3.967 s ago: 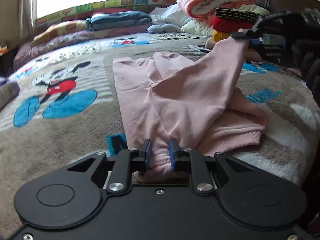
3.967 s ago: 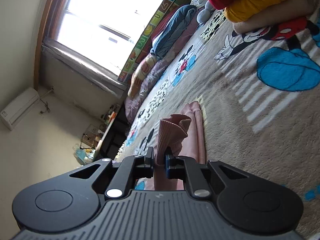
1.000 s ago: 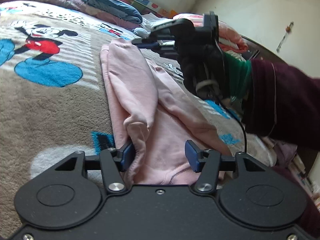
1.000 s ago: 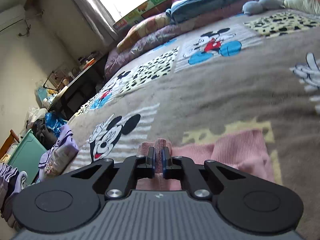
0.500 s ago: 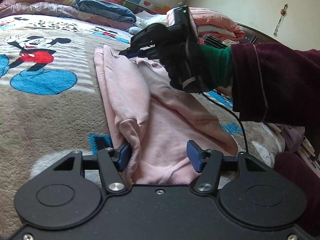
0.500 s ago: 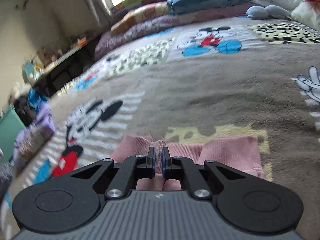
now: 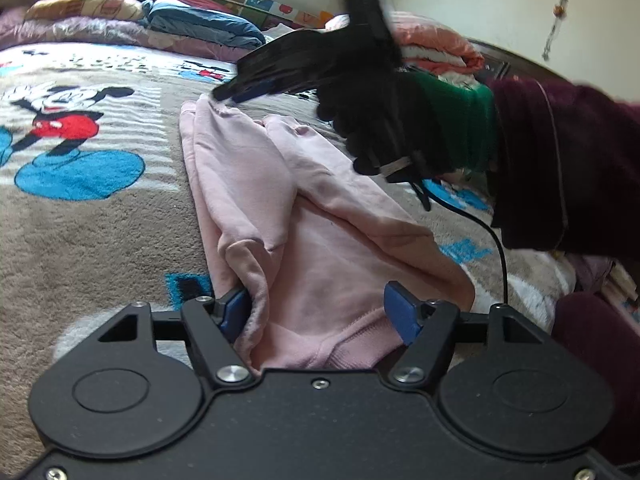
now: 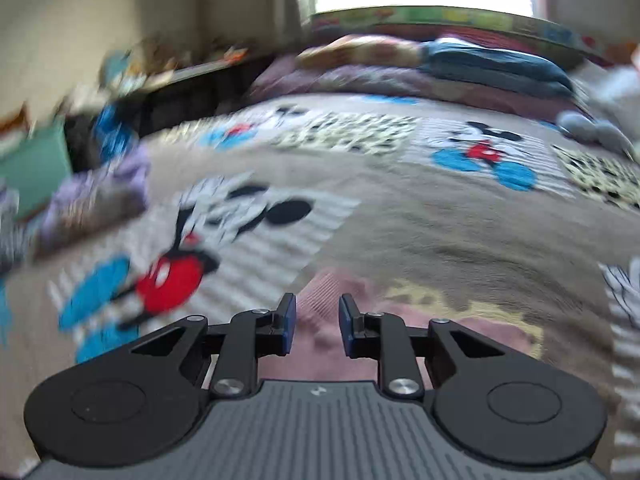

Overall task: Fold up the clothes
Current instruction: 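Move the open right gripper back over the folded sleeve, then press the right gripper along the folded sleeve to flatten it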

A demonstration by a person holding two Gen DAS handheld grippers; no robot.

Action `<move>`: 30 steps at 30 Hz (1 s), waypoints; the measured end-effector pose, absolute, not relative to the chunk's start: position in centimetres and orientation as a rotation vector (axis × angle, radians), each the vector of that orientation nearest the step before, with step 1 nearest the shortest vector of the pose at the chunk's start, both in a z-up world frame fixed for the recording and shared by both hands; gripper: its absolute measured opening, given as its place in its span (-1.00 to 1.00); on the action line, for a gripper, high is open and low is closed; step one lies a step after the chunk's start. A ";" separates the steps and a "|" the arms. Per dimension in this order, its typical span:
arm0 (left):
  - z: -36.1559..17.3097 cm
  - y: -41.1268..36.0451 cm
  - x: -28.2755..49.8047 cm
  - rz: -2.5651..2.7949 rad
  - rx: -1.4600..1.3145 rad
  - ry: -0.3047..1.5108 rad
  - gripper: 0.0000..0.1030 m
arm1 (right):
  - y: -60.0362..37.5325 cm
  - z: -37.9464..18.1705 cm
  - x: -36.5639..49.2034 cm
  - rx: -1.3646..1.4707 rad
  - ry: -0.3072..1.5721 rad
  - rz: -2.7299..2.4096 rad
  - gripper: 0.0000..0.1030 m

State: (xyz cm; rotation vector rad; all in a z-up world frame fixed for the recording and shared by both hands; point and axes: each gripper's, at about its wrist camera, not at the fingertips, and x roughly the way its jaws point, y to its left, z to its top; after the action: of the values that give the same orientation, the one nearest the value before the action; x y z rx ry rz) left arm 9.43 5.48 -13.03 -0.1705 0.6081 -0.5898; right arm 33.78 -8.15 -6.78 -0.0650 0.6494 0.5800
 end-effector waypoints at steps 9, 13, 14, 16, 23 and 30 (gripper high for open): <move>-13.4 3.1 8.1 -0.572 0.069 0.565 0.41 | -4.9 -9.7 35.3 -0.262 0.771 0.522 -0.57; -13.2 3.2 7.7 -0.547 0.071 0.550 0.42 | -5.9 -8.0 34.7 -0.205 0.763 0.504 -0.51; -13.1 3.4 7.5 -0.539 0.070 0.548 0.42 | -6.1 -7.3 33.8 -0.217 0.736 0.509 -0.49; -12.9 3.6 7.1 -0.521 0.073 0.549 0.42 | -6.3 -6.1 31.9 -0.238 0.689 0.532 -0.49; -10.9 4.4 5.8 -0.390 0.104 0.413 0.43 | -7.0 -5.2 24.0 -0.309 0.649 0.662 -0.48; -12.2 2.0 7.8 -0.463 0.224 0.456 0.42 | -7.3 -7.8 20.9 -0.353 0.699 0.696 -0.45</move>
State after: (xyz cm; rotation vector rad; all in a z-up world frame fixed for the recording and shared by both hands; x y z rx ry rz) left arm 7.85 1.95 -12.25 0.2238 0.4559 -0.4627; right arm 20.86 -7.28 -7.76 -0.3527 0.6994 0.6961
